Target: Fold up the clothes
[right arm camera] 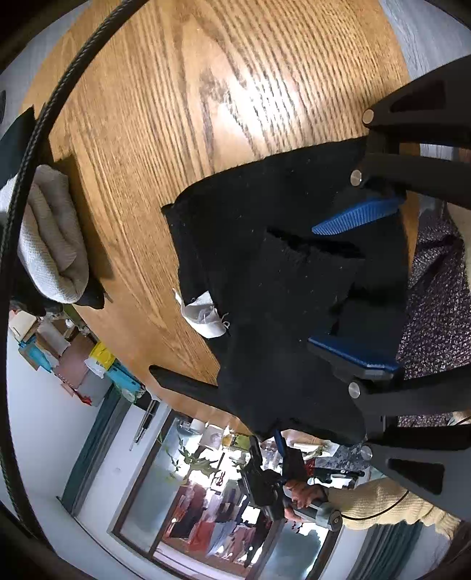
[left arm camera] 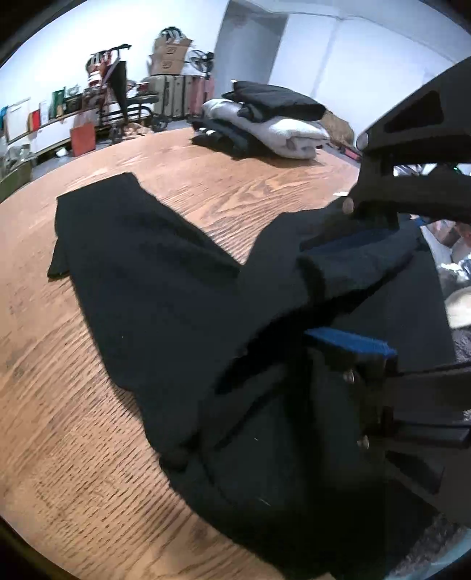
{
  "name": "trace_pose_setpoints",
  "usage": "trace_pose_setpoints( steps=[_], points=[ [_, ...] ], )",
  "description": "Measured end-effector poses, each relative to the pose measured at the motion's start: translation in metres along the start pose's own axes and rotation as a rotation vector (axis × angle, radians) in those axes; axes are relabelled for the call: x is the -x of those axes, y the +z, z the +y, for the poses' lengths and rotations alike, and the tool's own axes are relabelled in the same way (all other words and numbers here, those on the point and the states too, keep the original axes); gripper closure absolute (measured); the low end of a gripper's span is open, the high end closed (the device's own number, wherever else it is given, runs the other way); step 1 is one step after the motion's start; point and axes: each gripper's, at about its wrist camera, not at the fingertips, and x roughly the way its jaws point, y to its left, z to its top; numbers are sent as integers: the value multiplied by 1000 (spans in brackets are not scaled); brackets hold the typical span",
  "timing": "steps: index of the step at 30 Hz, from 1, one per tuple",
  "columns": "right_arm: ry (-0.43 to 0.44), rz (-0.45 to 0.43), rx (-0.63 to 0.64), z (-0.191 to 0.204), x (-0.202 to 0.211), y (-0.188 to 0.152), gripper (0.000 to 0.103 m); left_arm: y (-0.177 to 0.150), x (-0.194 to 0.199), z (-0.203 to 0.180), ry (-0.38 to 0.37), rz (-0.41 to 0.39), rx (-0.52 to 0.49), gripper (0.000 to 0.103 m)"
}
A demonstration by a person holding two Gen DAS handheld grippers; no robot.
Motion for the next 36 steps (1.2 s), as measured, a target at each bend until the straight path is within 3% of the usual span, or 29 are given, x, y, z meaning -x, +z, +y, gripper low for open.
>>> trace_pose_setpoints(
  steps=[1, 2, 4, 11, 18, 20, 21, 23, 25, 27, 29, 31, 33, 35, 36],
  points=[
    [-7, 2, 1, 1, -1, 1, 38, -5, 3, 2, -15, -22, -6, 88],
    [-15, 2, -2, 2, -1, 3, 38, -10, 5, 4, -29, -44, -13, 96],
    [-33, -6, -17, 2, 0, 6, 38, -14, 3, 7, -54, -74, -27, 100],
    [-129, -72, -29, -1, 10, 22, 38, -55, 23, 27, -110, -62, -105, 100],
    [-190, 18, 69, 9, -7, 25, 39, -65, 23, 50, -112, -83, -100, 100],
    [-211, 25, 73, 7, -13, 23, 65, -61, 20, 53, -115, -85, -89, 100],
    [-208, 16, 72, 6, -13, 22, 69, -59, 19, 55, -120, -89, -83, 100],
    [-180, -13, 60, 3, -9, 22, 94, -55, 21, 55, -156, -105, -70, 100],
    [-65, -86, 16, 2, 15, 28, 94, -51, 26, 52, -195, -118, -63, 100],
    [-32, -144, 25, 6, 42, 31, 94, -49, 31, 47, -208, -142, -69, 100],
    [-38, -179, 54, 11, 63, 31, 94, -47, 33, 43, -198, -157, -85, 100],
    [-60, -144, 59, 8, 64, 22, 94, -45, 27, 40, -154, -163, -97, 100],
    [-127, -64, 63, 2, 42, 9, 94, -43, 15, 40, -48, -172, -101, 100],
    [-202, 13, 66, -5, 18, -3, 91, -42, 4, 47, 7, -144, -77, 99],
    [-213, 10, 65, -5, 18, -3, 88, -41, 1, 51, 17, -121, -68, 98]
  ],
)
